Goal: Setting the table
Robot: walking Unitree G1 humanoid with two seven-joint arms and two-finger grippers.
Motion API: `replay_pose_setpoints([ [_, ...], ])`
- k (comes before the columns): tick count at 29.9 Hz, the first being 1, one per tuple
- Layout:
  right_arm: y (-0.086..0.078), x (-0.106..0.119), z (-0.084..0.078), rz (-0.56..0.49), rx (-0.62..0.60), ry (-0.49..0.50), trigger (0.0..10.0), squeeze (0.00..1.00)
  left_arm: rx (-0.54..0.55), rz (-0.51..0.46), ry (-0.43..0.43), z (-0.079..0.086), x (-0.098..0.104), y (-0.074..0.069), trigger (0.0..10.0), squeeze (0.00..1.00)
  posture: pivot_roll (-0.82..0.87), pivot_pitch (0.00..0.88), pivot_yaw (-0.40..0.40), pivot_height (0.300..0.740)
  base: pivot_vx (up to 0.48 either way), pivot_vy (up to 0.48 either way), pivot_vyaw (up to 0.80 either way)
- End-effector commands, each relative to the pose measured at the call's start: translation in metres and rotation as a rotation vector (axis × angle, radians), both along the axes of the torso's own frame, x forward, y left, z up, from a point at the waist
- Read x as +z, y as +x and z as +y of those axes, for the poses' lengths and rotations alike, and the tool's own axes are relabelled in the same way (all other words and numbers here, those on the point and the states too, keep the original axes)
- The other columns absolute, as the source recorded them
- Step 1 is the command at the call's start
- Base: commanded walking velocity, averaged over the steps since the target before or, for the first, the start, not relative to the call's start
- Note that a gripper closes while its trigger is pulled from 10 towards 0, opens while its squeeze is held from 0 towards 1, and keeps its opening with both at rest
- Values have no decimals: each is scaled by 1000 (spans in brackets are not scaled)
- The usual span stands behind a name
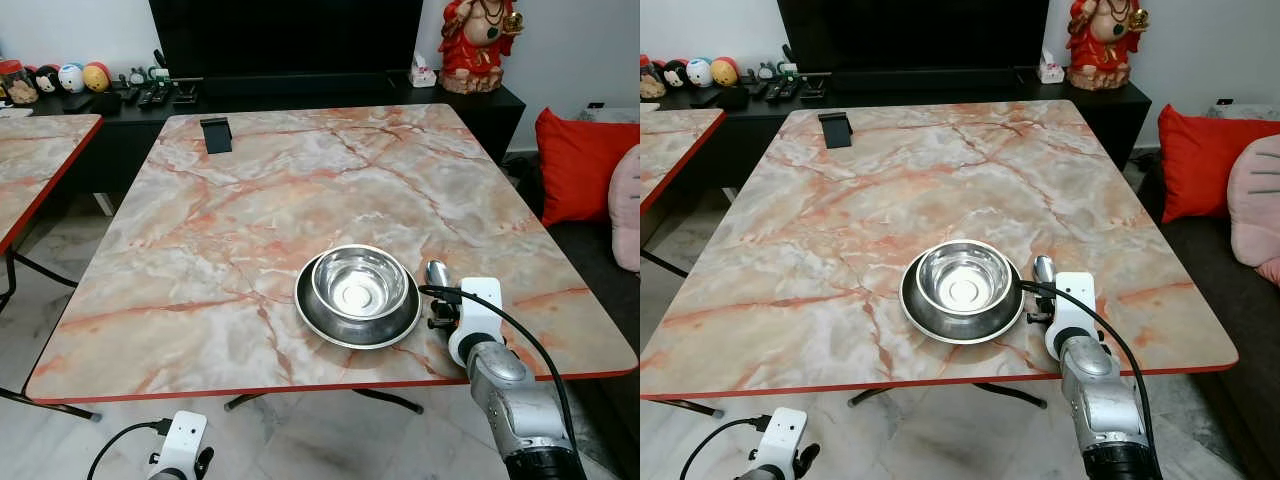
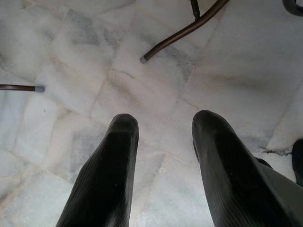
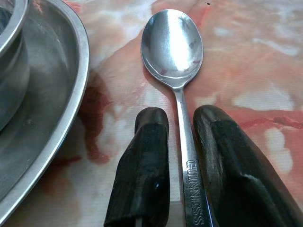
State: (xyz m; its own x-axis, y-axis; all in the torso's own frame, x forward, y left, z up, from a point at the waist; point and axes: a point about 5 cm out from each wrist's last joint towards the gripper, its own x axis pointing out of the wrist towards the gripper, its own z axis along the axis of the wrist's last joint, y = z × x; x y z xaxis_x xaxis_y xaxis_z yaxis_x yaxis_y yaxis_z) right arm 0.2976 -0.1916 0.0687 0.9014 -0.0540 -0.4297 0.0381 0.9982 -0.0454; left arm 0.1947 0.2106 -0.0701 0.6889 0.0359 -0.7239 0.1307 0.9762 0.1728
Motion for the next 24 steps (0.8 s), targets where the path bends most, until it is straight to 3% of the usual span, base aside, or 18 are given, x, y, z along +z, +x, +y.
replay_pose_setpoints([
  [1,-1,2,-5,-12,-29,-18,10000,0,-5,27,19,2,-2,-3,10000,0,-30,0,32,740,0,0,0],
  [8,2,10,-7,-71,-47,-13,10000,0,-6,25,18,1,-2,-3,10000,0,-30,0,31,740,0,0,0],
  [24,0,3,-1,-27,-20,7,10000,0,-6,26,19,2,-2,-2,10000,0,-30,0,31,740,0,0,0],
])
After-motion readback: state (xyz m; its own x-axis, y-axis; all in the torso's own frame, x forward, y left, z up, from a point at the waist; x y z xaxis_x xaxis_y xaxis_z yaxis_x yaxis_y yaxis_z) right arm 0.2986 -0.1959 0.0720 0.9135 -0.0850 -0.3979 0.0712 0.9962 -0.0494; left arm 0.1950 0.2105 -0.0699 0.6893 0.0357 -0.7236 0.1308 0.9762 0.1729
